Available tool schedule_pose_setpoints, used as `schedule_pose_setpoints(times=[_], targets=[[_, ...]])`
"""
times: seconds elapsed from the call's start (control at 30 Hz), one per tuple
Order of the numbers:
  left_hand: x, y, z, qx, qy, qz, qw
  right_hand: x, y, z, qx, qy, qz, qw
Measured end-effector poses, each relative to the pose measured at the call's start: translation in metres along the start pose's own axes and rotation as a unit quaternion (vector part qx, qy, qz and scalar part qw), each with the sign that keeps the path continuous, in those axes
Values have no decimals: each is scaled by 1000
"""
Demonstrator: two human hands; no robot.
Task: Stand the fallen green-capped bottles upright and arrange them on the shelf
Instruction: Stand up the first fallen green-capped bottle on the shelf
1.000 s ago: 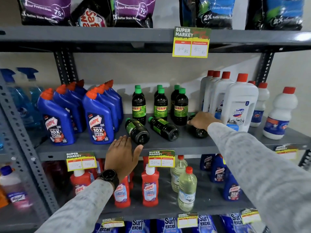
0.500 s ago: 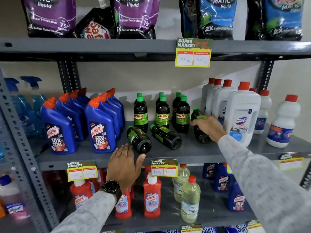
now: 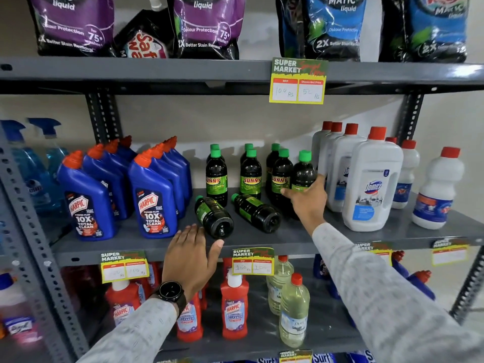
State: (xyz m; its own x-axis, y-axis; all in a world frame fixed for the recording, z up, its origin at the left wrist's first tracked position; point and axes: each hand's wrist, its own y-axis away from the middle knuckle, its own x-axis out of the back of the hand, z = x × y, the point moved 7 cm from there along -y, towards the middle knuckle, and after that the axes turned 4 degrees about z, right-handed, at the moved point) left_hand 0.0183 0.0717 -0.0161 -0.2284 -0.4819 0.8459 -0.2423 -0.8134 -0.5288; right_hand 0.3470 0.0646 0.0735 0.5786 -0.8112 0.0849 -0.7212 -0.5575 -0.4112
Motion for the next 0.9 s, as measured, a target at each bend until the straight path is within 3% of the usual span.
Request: schedule_pose_setpoints(times=[0.3,0.47,0.6,0.9], targets=[[-1,1,1,4,-5,-2,1000,-2,-2,29,14,0,-50,999],[-1,0,1,6,-9,-2,1000,-4,-6,46,-52,-103,-144,983],[0,0,3,6,-14,3,1000,-3,-9,54,-76,-132,-141,978],[2,2,3,7,-15,-3,1000,-3,-4,44,15,-65,-136,988]])
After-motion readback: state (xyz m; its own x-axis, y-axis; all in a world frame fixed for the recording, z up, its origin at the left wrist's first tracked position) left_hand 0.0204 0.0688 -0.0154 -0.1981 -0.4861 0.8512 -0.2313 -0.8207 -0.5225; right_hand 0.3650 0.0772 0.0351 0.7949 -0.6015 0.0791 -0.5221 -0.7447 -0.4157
